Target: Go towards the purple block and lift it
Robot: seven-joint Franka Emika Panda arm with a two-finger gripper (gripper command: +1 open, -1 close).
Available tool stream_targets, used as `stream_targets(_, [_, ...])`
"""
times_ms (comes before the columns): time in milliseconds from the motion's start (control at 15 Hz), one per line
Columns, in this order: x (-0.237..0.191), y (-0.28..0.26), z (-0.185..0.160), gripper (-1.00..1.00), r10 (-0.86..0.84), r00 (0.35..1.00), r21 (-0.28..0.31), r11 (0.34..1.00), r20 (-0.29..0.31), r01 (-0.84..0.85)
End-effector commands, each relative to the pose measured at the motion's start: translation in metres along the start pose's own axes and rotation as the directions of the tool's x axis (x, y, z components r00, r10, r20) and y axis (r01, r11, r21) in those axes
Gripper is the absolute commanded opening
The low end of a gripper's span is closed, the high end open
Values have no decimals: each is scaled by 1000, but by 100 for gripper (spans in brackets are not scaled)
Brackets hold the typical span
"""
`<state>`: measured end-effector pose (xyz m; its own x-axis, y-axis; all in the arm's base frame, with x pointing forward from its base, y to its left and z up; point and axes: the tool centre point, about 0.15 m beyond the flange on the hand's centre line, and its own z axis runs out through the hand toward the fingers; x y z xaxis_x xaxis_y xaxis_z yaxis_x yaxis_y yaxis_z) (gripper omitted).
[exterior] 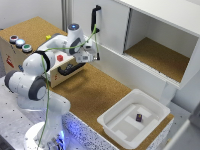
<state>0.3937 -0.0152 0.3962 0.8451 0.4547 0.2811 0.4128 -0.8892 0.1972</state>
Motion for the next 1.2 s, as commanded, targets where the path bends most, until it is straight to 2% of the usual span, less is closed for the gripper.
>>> stream_targets(0, [-43, 101, 50, 100, 211, 976, -32, 977, 43, -210])
stream_targets(133, [-65, 141, 56, 100, 255, 965, -40, 967, 59, -253])
stream_targets(400, [-105, 203, 49, 100, 300, 953, -37, 954, 46, -299])
stream_targets(600, [-140, 256, 39, 100, 337, 940, -5, 941, 53, -337])
stream_targets(800, [-170, 296, 52, 100, 338, 937, 58, 937, 88, -344])
stream_targets(1000, [-203, 337, 79, 100, 334, 934, 167, 921, 132, -353])
stream_targets(1133, [-216, 359, 99, 100, 287, 947, 175, 935, 145, -310])
